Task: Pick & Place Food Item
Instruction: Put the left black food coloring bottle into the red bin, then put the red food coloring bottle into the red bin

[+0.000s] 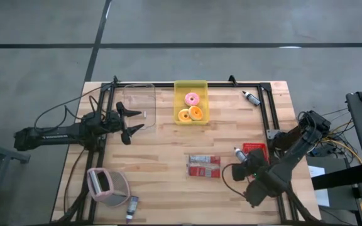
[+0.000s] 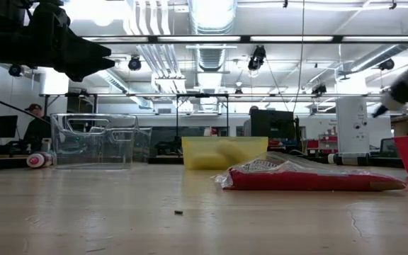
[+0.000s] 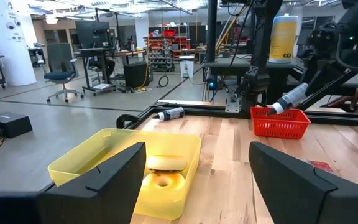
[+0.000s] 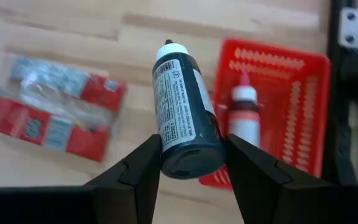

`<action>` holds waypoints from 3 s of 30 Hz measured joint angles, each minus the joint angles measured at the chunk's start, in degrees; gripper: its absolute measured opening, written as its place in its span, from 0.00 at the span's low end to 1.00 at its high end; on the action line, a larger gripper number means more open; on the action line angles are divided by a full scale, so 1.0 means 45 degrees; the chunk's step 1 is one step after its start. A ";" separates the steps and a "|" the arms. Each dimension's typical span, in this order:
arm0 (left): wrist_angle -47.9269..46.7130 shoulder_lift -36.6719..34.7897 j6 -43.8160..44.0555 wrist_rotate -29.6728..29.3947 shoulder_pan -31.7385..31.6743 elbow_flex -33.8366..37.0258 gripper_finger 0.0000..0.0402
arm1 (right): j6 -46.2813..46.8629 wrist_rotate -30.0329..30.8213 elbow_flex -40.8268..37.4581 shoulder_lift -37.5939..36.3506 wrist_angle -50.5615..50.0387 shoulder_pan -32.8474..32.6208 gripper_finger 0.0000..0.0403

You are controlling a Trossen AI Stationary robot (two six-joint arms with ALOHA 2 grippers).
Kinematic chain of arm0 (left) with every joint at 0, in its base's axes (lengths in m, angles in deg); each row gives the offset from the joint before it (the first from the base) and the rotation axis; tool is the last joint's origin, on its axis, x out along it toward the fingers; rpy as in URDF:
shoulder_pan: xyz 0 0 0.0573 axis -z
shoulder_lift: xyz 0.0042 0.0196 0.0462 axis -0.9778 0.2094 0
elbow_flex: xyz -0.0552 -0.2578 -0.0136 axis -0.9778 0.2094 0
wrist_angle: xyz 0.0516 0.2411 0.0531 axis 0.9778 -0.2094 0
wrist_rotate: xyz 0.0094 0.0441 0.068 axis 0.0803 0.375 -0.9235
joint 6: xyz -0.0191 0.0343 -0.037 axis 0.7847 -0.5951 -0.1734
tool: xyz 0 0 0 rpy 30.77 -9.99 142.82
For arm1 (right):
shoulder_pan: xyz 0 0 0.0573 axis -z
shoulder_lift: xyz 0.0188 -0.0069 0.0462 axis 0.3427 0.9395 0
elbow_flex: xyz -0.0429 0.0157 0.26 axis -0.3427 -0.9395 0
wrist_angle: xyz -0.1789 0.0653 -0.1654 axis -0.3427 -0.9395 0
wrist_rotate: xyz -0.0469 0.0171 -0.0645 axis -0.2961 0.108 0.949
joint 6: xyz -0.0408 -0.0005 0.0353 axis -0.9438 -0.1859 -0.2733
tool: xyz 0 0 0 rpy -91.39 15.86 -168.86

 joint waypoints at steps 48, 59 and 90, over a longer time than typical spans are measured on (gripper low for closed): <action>0.0000 0.0000 0.0003 0.0000 0.0000 -0.0003 0.72 | 0.0912 -0.2965 -0.3174 0.0029 0.0480 -0.0923 0.39; 0.0000 0.0000 0.0002 0.0000 0.0002 -0.0004 0.72 | 0.0781 -0.2922 -0.2926 0.0029 0.0589 -0.0923 0.41; 0.0000 0.0000 0.0004 0.0000 0.0005 0.0000 0.72 | 0.0434 -0.1082 -0.2378 0.0029 0.0750 -0.0575 0.53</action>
